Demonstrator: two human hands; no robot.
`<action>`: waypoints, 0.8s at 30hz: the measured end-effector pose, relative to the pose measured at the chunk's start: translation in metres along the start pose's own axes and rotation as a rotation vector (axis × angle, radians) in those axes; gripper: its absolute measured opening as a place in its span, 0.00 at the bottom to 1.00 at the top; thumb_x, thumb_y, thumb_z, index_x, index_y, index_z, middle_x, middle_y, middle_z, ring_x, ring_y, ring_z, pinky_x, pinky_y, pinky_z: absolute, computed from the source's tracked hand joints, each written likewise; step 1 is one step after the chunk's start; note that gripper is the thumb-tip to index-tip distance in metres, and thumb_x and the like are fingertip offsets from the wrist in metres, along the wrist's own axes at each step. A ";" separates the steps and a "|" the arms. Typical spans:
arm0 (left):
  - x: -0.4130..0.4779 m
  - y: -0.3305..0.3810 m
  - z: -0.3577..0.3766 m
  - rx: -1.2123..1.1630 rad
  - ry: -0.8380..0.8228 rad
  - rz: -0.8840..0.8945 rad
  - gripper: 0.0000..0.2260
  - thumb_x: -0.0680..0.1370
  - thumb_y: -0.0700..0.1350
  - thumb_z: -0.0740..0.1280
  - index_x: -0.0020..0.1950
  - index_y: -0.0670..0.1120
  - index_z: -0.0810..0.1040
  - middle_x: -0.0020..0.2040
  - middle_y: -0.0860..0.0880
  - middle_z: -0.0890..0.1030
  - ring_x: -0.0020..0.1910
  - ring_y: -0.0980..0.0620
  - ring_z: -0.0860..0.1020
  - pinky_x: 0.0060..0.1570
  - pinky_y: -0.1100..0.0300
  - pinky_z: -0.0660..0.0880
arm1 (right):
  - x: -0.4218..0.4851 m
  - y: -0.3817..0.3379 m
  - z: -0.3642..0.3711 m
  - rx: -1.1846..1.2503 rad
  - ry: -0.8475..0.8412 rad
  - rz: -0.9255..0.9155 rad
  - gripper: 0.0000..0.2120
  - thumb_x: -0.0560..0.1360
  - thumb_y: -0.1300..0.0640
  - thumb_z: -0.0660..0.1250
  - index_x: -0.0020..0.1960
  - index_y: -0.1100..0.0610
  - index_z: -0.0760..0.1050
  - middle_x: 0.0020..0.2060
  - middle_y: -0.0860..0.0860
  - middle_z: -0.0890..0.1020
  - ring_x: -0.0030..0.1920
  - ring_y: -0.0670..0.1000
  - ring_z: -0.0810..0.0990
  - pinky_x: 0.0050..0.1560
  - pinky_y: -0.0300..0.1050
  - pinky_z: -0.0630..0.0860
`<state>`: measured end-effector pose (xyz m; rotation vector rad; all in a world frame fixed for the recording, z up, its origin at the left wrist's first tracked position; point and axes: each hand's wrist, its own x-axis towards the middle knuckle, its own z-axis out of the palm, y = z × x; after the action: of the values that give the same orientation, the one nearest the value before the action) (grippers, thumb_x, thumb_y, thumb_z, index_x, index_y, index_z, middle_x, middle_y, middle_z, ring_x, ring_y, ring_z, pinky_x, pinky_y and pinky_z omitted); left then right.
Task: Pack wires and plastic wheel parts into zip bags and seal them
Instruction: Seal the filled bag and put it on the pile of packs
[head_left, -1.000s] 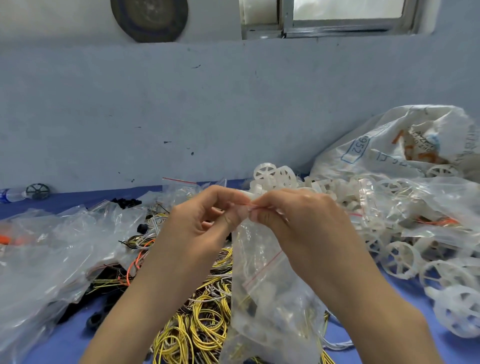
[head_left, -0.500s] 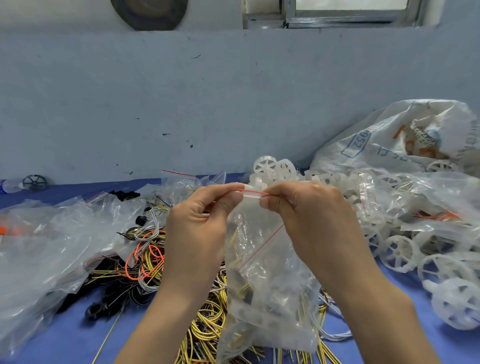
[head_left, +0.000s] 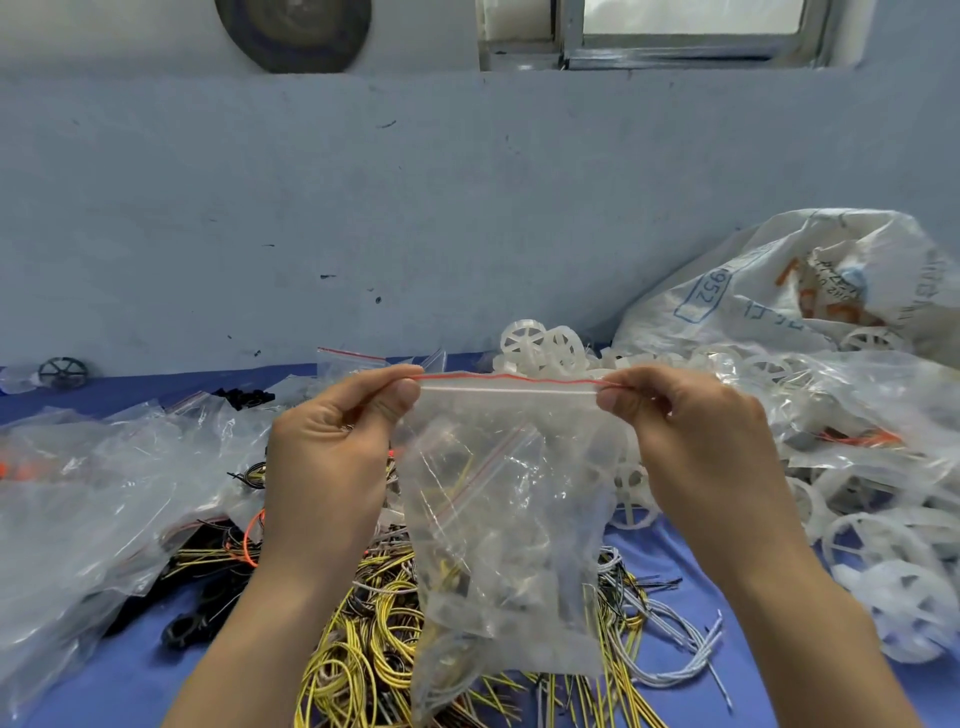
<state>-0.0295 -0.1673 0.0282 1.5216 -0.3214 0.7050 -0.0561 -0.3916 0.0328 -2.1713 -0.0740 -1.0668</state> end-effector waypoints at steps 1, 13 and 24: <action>0.001 -0.001 -0.001 0.005 0.006 -0.005 0.04 0.75 0.48 0.71 0.45 0.56 0.86 0.41 0.56 0.86 0.41 0.59 0.82 0.40 0.66 0.78 | 0.000 0.000 0.000 0.060 0.009 0.029 0.05 0.75 0.56 0.73 0.46 0.46 0.84 0.36 0.40 0.82 0.37 0.42 0.78 0.38 0.34 0.69; 0.010 0.027 -0.015 0.573 -0.156 0.198 0.14 0.75 0.62 0.64 0.59 0.61 0.76 0.52 0.63 0.77 0.52 0.65 0.75 0.47 0.72 0.68 | 0.000 -0.011 0.016 0.683 -0.013 0.215 0.08 0.75 0.61 0.71 0.41 0.50 0.83 0.34 0.43 0.85 0.34 0.40 0.79 0.41 0.31 0.75; -0.009 0.039 0.014 0.773 -0.498 0.278 0.12 0.80 0.58 0.55 0.43 0.56 0.73 0.35 0.56 0.77 0.38 0.54 0.77 0.39 0.48 0.74 | -0.010 -0.034 0.034 0.619 -0.131 -0.038 0.09 0.75 0.62 0.72 0.45 0.49 0.83 0.38 0.39 0.85 0.42 0.39 0.83 0.42 0.28 0.73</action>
<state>-0.0569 -0.1862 0.0549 2.4289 -0.6981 0.6941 -0.0520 -0.3428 0.0312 -1.6731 -0.4467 -0.7839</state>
